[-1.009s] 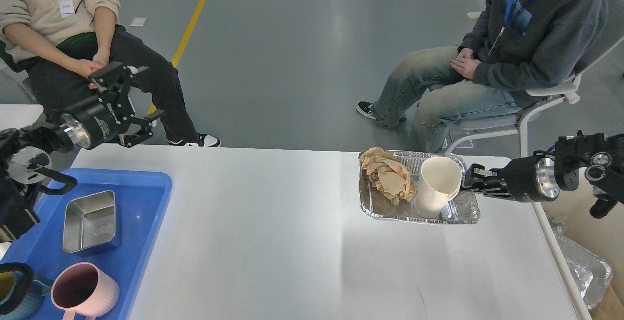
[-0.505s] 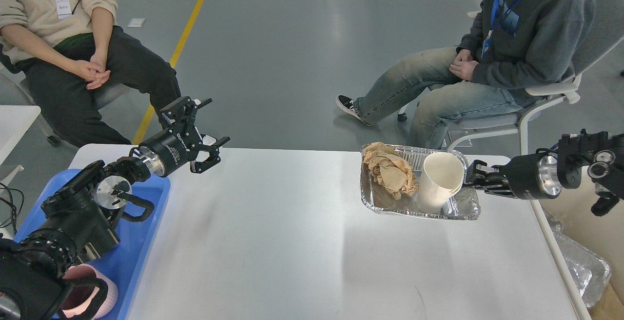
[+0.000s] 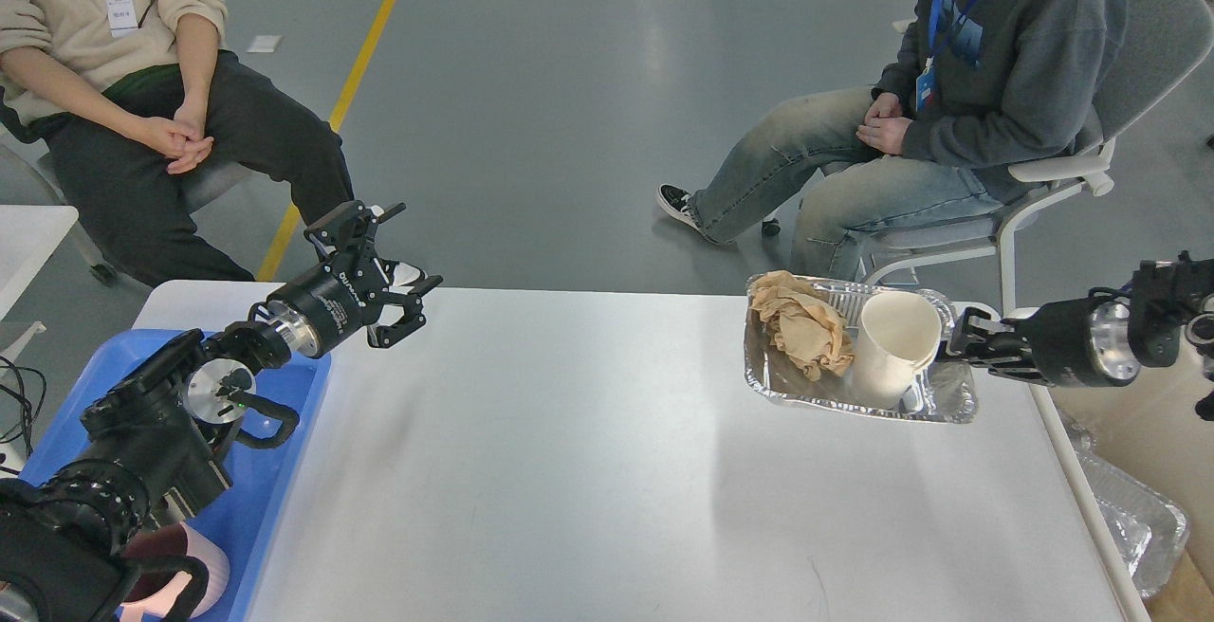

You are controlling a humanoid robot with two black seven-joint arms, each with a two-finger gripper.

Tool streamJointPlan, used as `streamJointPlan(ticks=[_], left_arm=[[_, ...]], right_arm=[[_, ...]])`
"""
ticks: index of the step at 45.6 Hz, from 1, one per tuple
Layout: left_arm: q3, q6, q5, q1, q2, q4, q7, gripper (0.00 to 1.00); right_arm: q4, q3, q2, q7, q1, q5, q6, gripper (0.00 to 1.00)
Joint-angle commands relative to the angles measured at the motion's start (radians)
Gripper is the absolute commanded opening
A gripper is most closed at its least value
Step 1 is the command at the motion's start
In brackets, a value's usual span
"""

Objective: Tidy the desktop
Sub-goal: 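Carry the foil tray with the right gripper off the table edge into the side box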

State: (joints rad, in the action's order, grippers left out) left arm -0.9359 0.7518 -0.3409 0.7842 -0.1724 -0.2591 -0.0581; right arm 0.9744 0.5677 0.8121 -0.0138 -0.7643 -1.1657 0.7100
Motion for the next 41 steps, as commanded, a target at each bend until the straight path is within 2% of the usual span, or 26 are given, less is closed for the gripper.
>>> streamJointPlan(ticks=[1,16,23,30,41], left_arm=[[-0.006,0.001,0.002,0.000,-0.001,0.000,-0.006,0.97],[-0.009,-0.006,0.019,0.001,0.011,0.000,-0.012,0.97],[-0.006,-0.046,0.036,0.000,0.017,0.000,-0.011,0.97],[-0.007,-0.043,0.037,0.000,0.028,-0.002,-0.012,0.97],[-0.011,-0.042,0.039,0.000,0.031,-0.009,-0.014,0.97]], right_arm=[[-0.036,0.003,0.056,0.000,0.010,0.001,0.000,0.00],[-0.339,0.061,0.085,0.000,0.074,0.086,-0.030,0.00],[-0.497,0.078,0.081,0.000,0.106,0.173,-0.043,0.00],[-0.651,0.080,0.070,0.000,0.155,0.265,-0.113,0.00],[-0.855,0.080,-0.062,0.002,0.232,0.435,-0.224,0.00]])
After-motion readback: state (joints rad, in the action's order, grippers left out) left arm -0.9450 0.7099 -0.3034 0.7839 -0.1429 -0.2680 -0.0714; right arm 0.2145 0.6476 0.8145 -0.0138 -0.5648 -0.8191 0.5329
